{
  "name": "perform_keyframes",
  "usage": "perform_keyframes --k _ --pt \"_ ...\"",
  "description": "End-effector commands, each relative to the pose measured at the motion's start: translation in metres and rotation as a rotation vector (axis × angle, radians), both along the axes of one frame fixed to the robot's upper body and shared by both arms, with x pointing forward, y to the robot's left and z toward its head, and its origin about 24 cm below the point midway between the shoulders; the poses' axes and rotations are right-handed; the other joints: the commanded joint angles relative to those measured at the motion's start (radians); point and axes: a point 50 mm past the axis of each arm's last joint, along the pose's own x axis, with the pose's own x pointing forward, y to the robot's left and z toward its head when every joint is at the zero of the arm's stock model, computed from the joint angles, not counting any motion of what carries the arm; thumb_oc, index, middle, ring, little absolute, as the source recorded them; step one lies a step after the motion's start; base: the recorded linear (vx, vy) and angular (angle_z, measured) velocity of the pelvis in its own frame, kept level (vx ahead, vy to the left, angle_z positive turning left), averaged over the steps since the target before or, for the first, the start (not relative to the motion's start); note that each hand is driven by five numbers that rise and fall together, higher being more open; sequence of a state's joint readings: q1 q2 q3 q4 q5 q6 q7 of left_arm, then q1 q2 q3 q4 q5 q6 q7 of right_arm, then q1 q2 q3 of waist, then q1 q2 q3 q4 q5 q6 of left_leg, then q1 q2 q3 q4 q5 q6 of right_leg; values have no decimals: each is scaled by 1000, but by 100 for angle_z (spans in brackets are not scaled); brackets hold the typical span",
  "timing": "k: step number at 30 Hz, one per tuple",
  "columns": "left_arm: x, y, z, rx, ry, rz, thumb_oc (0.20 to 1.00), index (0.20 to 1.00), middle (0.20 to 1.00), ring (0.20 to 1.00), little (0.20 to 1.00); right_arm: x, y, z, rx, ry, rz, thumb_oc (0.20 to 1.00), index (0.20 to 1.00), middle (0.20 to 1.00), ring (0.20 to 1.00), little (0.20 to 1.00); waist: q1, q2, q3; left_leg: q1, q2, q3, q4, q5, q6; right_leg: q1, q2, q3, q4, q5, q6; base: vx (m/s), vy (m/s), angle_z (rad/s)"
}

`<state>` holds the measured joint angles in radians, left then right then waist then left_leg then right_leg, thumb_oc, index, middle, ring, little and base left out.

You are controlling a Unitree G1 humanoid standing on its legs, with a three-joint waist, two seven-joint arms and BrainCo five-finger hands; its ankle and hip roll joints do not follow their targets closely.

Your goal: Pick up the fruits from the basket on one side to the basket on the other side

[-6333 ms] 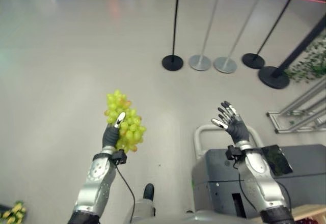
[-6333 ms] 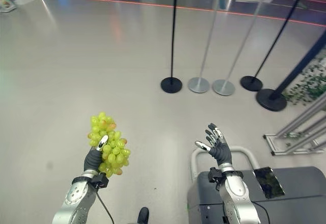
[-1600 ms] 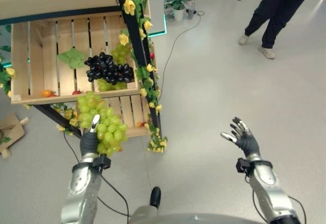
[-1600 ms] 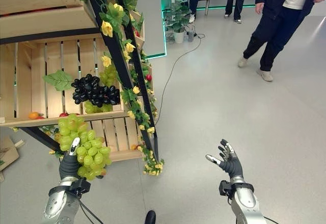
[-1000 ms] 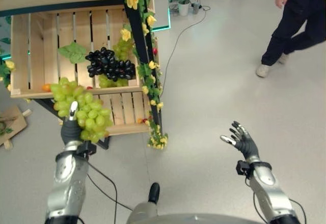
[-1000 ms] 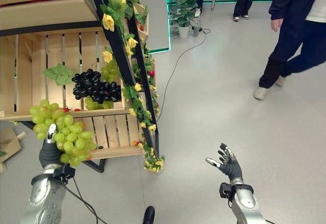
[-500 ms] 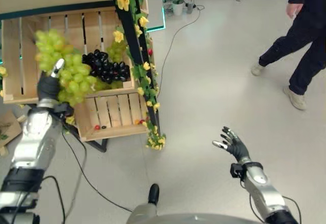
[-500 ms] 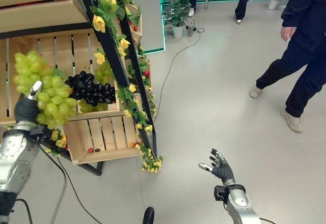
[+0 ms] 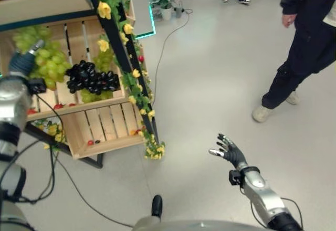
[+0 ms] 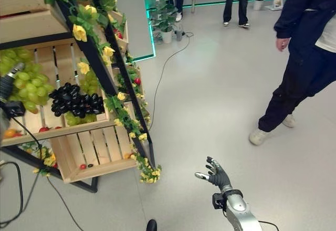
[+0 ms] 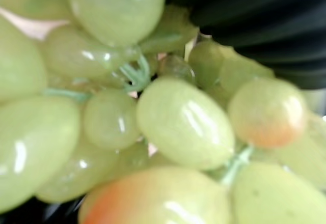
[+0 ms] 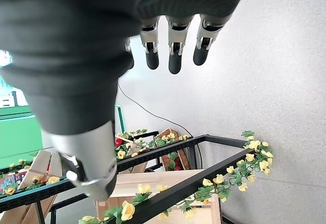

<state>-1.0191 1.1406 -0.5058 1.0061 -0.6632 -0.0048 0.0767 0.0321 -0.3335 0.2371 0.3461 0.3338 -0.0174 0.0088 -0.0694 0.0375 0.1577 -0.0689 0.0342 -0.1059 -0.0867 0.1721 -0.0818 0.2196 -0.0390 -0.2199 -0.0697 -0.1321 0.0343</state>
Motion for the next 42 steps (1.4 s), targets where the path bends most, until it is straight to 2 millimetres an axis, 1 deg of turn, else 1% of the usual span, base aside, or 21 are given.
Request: perform_keyframes --k 1,2,6,7,8,10,12,18,25,28,29,30,32,33,34,35,36,37,38,39,42 --pt "-10 -3 67 373 -61 82 1000 1000 1000 1000 1000 14 -4 22 9 -125 25 1000 1000 1000 1000 1000 -9 40 -34 63 42 47 9 -130 -8 -74 -72 15 14 44 83 0 6 -12" --pt "-6 -10 71 514 -14 111 1000 1000 1000 1000 1000 14 -4 23 3 -135 27 1000 1000 1000 1000 1000 -10 38 -32 63 43 50 9 -130 -8 -76 -72 17 14 46 85 -1 5 -13" --pt "6 -39 80 891 31 137 1000 1000 1000 1000 1000 13 -7 29 -2 -176 13 1000 1000 1000 1000 1000 -11 29 -25 59 43 56 8 -129 -7 -84 -75 17 17 45 91 -2 0 -3" --pt "10 -55 83 1114 69 127 1000 1000 1000 1000 1000 11 -8 31 -1 -194 13 1000 1000 1000 1000 1000 -9 28 -23 59 44 56 7 -130 -7 -85 -77 18 19 46 94 0 0 0" --pt "10 -55 84 1116 69 127 1000 1000 1000 1000 1000 11 -8 31 1 -194 13 1000 1000 1000 1000 1000 -8 26 -23 59 44 57 7 -130 -7 -84 -78 18 19 46 94 8 -2 -4" --pt "13 -59 77 1236 128 127 1000 1000 1000 1000 1000 9 -8 32 -5 -200 24 1000 1000 1000 1000 1000 -7 24 -20 62 43 60 6 -132 -6 -82 -79 18 18 45 96 5 1 -2" --pt "13 -55 68 1256 185 124 1000 1000 1000 1000 1000 6 -9 31 -5 -190 25 1000 1000 1000 1000 1000 -7 21 -20 67 44 64 6 -135 -5 -79 -79 19 15 45 97 0 0 0" --pt "6 -43 62 1258 251 136 1000 1000 1000 1000 1000 6 -10 31 -16 -187 37 1000 1000 1000 1000 1000 -4 22 -12 69 49 65 6 -136 -6 -75 -75 19 9 44 95 0 0 0" --pt "-6 -20 53 1112 283 149 1000 1000 1000 1000 1000 5 -9 27 -18 -164 45 1000 1000 1000 1000 1000 4 27 -11 77 52 64 7 -136 -9 -61 -68 14 3 40 90 0 0 0" --pt "-15 -7 42 878 184 144 1000 1000 1000 1000 1000 5 -8 25 -17 -150 40 1000 1000 1000 1000 1000 16 27 -13 81 55 61 8 -135 -10 -54 -65 10 1 37 84 0 0 0" --pt "-16 -7 41 875 186 146 1000 1000 1000 1000 1000 5 -8 25 -19 -149 42 1000 1000 1000 1000 1000 14 29 -13 81 55 61 8 -135 -10 -54 -65 11 1 37 84 -8 -32 0" --pt "-22 -3 36 722 78 133 1000 1000 1000 1000 1000 4 -8 23 -15 -140 27 1000 1000 1000 1000 1000 24 23 -13 82 56 59 9 -135 -11 -54 -62 9 0 35 81 0 0 0" --pt "-25 -4 30 665 21 119 1000 1000 1000 1000 1000 4 -8 23 -20 -137 28 1000 1000 1000 1000 1000 23 27 -13 83 56 58 10 -135 -12 -52 -61 9 -1 35 79 0 0 0" --pt "-32 -5 22 513 -109 87 1000 1000 1000 1000 1000 2 -10 21 -19 -130 1 1000 1000 1000 1000 1000 38 20 -14 84 57 54 10 -135 -13 -49 -58 8 -4 33 75 0 0 0" --pt "-35 -3 19 507 -107 92 1000 1000 1000 1000 1000 2 -10 21 -25 -129 7 1000 1000 1000 1000 1000 32 25 -14 84 58 55 10 -136 -14 -49 -57 9 -4 33 74 0 0 0" --pt "-37 -9 17 481 -173 72 1000 1000 1000 1000 1000 2 -10 20 -22 -128 -3 1000 1000 1000 1000 1000 38 21 -14 84 59 50 11 -136 -15 -49 -55 8 -4 32 72 0 0 0" --pt "-44 -19 2 329 -305 13 1000 1000 1000 1000 1000 2 -11 21 -26 -135 -20 1000 1000 1000 1000 1000 48 14 -14 84 61 49 12 -135 -17 -47 -52 8 -6 29 68 0 0 0" --pt "-48 -17 -1 323 -303 19 1000 1000 1000 1000 1000 2 -11 21 -32 -133 -13 1000 1000 1000 1000 1000 42 19 -15 85 62 50 11 -136 -17 -46 -52 9 -6 29 68 0 0 0" --pt "-55 -18 -13 211 -373 -7 1000 1000 1000 1000 1000 1 -12 20 -31 -132 -22 1000 1000 1000 1000 1000 42 17 -15 85 63 48 11 -136 -18 -45 -49 9 -7 27 65 0 0 0" --pt "-59 -20 -18 192 -384 -17 1000 1000 1000 1000 1000 0 -14 20 -34 -129 -33 1000 1000 1000 1000 1000 45 14 -15 85 65 46 11 -136 -19 -45 -47 9 -8 26 63 0 0 0" --pt "-70 -32 -35 34 -476 -95 1000 1000 1000 1000 1000 -1 -16 20 -45 -128 -40 1000 1000 1000 1000 1000 45 11 -15 82 67 43 12 -136 -19 -45 -43 9 -11 25 58 -17 -15 4"
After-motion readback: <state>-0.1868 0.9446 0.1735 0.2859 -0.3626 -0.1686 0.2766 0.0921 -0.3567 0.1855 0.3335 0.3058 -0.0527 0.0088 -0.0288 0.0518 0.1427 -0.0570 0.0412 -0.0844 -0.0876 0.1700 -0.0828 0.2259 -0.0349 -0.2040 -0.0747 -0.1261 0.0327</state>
